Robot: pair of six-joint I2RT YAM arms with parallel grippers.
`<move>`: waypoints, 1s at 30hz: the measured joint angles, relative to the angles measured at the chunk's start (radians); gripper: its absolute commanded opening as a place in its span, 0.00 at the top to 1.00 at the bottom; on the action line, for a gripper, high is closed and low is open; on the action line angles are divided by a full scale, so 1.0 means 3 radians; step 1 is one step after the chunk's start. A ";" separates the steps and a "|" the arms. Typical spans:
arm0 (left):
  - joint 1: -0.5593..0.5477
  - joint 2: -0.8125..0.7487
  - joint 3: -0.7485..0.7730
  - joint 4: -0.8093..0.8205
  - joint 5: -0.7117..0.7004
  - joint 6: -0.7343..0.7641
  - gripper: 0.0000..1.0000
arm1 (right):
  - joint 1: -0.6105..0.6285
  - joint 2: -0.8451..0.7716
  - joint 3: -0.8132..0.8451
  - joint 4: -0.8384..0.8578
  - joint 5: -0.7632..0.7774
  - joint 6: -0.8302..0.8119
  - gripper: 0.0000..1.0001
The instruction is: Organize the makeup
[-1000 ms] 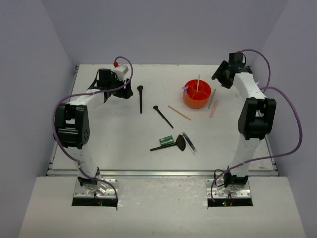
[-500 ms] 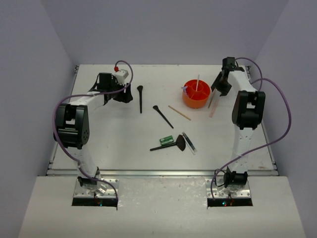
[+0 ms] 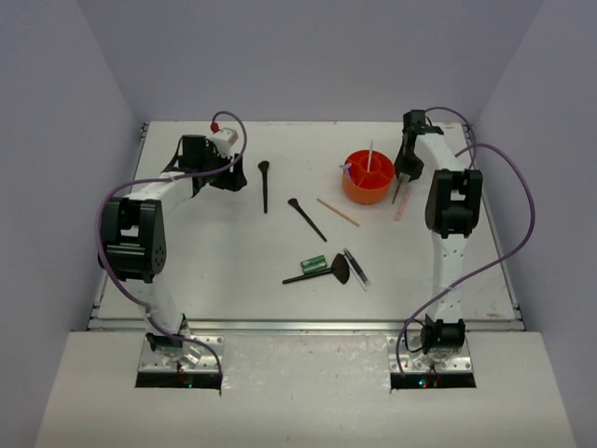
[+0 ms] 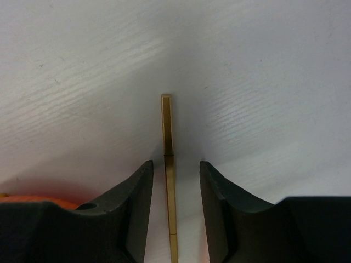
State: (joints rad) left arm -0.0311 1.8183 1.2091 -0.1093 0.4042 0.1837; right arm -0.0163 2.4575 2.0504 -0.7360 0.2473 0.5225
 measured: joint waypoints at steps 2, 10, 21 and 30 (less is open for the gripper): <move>0.0000 -0.0005 -0.0004 0.0001 0.0000 -0.0001 0.40 | 0.0004 0.0012 0.0028 0.0000 0.0070 -0.0042 0.75; 0.0001 -0.0019 -0.0020 0.0000 -0.0008 0.0000 0.40 | 0.0013 -0.0016 -0.0071 0.0054 0.0186 -0.0039 1.00; 0.0018 -0.0024 -0.0022 0.0000 -0.0010 -0.0003 0.40 | -0.0120 -0.0122 -0.0217 0.0206 -0.0160 0.0110 1.00; 0.0022 -0.0072 -0.0052 0.0001 -0.0055 -0.0001 0.42 | -0.0162 -0.1141 -0.1297 0.0991 -0.0107 0.0072 1.00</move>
State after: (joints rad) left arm -0.0246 1.7967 1.1934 -0.1089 0.3877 0.1833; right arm -0.0650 2.1153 1.6612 -0.4386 0.2154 0.5440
